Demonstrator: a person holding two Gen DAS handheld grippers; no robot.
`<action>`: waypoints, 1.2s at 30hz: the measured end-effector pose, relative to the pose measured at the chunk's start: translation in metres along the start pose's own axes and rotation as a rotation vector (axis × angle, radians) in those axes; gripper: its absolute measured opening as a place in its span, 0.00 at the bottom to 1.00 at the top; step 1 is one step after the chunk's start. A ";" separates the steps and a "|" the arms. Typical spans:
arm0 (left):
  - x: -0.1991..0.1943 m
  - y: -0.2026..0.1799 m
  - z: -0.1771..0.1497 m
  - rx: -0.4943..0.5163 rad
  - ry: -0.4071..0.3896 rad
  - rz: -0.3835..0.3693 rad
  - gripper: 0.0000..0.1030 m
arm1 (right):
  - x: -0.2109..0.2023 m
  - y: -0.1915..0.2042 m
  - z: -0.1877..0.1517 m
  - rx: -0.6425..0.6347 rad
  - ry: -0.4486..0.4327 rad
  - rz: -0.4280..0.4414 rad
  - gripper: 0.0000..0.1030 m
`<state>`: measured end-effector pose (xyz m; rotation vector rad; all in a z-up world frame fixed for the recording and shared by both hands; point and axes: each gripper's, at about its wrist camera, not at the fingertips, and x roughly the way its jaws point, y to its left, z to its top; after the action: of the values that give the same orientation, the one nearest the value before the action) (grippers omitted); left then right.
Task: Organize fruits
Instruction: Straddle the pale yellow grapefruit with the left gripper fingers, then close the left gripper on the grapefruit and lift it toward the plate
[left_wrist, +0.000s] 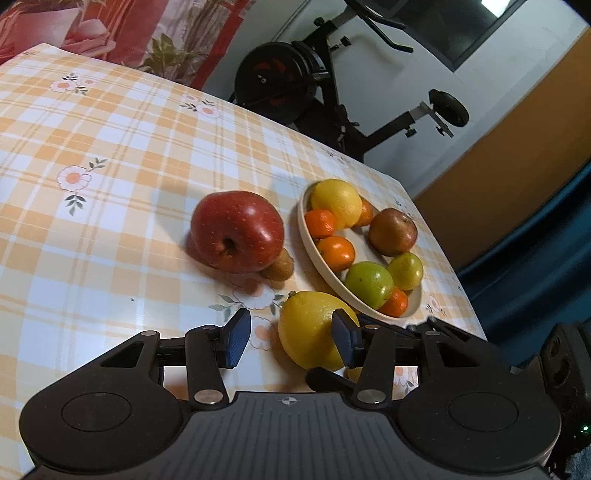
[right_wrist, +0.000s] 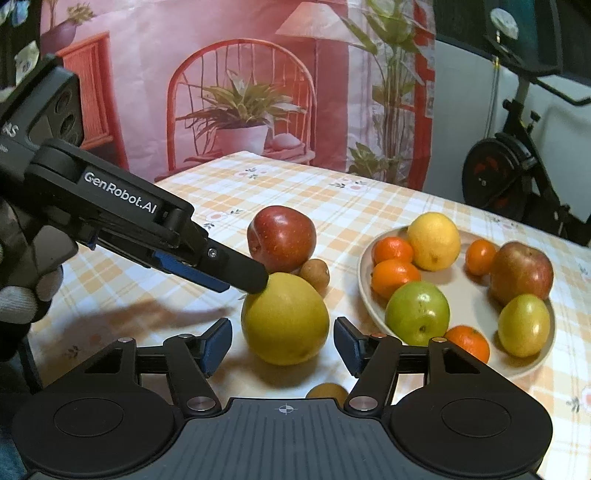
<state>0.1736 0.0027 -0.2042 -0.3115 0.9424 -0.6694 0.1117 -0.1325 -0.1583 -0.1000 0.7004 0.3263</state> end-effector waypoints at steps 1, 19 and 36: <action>0.001 -0.001 0.000 0.002 0.002 -0.001 0.50 | 0.001 0.000 0.000 -0.009 0.002 0.000 0.54; 0.020 -0.004 0.005 -0.083 0.018 -0.061 0.49 | -0.005 -0.011 -0.010 0.033 0.002 0.018 0.48; 0.020 -0.028 0.006 -0.023 -0.020 -0.055 0.41 | -0.009 -0.021 -0.011 0.098 -0.042 0.045 0.49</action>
<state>0.1760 -0.0314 -0.1988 -0.3651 0.9261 -0.7046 0.1051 -0.1570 -0.1611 0.0159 0.6764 0.3356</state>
